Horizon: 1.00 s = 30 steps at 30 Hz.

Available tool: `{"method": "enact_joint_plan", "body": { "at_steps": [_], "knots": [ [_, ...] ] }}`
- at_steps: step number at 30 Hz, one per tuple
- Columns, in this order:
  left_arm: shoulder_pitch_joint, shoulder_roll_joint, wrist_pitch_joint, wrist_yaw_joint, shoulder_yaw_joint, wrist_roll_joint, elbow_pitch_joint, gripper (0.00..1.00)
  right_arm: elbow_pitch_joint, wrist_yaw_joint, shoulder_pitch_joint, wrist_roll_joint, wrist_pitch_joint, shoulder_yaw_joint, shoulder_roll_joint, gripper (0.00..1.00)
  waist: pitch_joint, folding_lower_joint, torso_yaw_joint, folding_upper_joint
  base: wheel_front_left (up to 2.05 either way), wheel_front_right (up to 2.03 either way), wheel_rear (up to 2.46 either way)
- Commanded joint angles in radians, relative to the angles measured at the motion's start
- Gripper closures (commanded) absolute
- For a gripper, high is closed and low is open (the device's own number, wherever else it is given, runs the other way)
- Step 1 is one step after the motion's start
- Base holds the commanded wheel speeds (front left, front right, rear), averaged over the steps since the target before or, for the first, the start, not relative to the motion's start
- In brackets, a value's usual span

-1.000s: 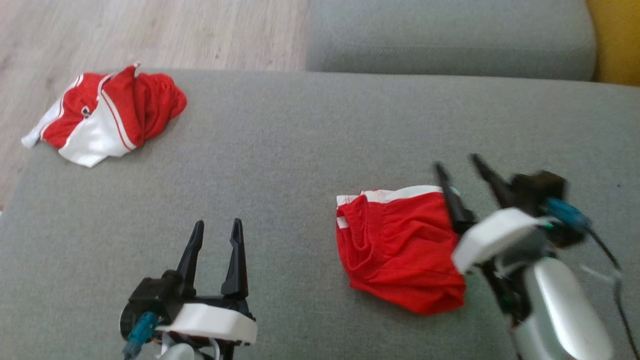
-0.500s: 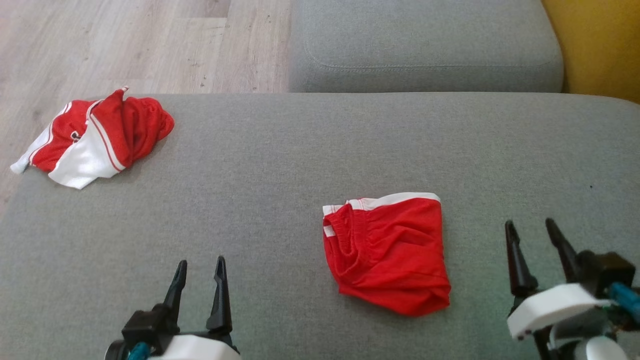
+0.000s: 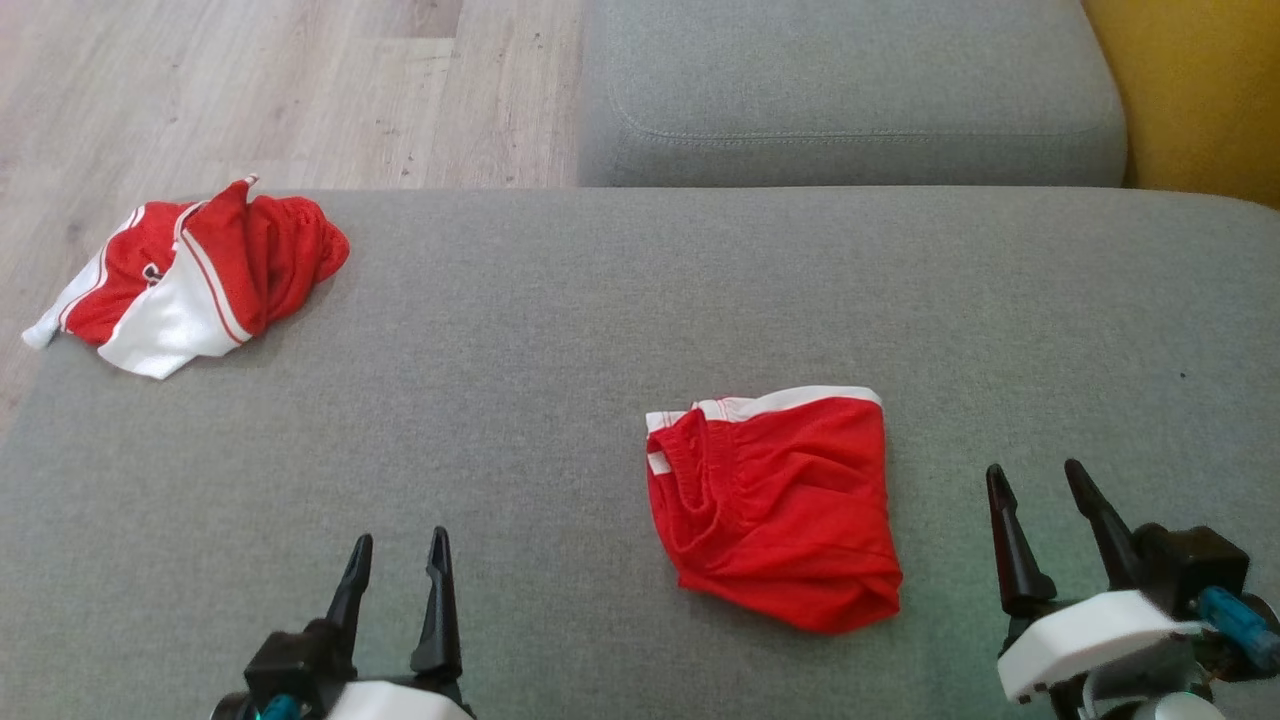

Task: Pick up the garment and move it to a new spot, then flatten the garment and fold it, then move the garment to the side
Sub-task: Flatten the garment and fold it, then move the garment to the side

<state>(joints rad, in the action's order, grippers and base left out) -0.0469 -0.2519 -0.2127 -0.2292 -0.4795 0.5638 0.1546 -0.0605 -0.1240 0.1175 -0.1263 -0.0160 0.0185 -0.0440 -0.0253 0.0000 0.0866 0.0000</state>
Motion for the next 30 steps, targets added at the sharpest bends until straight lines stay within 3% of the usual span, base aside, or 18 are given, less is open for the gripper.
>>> {"method": "enact_joint_plan", "body": {
  "at_steps": [1,11,20,30],
  "knots": [
    [0.043,-0.017,-0.009,-0.007,0.039,0.004,-0.030,0.00,0.031,-0.007,-0.025,0.000,0.014,-0.023,-0.006,0.00,0.001,0.0000,0.000,0.0000,0.00,0.00,0.00],
    [0.056,-0.017,-0.004,-0.014,0.033,0.003,-0.039,0.00,0.008,-0.007,-0.057,-0.009,-0.050,-0.035,-0.006,0.00,0.022,0.0000,0.002,0.0000,0.00,0.00,0.00],
    [0.103,-0.007,-0.009,-0.010,0.026,-0.005,-0.051,0.00,-0.078,-0.007,-0.237,-0.042,-0.349,-0.059,-0.006,0.00,0.103,0.0000,0.052,0.0000,0.00,0.00,0.00],
    [0.136,0.019,-0.029,-0.003,0.033,-0.006,-0.035,0.00,-0.197,-0.007,-0.339,-0.057,-0.534,-0.042,-0.006,0.00,0.175,0.0000,0.116,0.0000,0.00,0.00,0.00]
  ]
}}
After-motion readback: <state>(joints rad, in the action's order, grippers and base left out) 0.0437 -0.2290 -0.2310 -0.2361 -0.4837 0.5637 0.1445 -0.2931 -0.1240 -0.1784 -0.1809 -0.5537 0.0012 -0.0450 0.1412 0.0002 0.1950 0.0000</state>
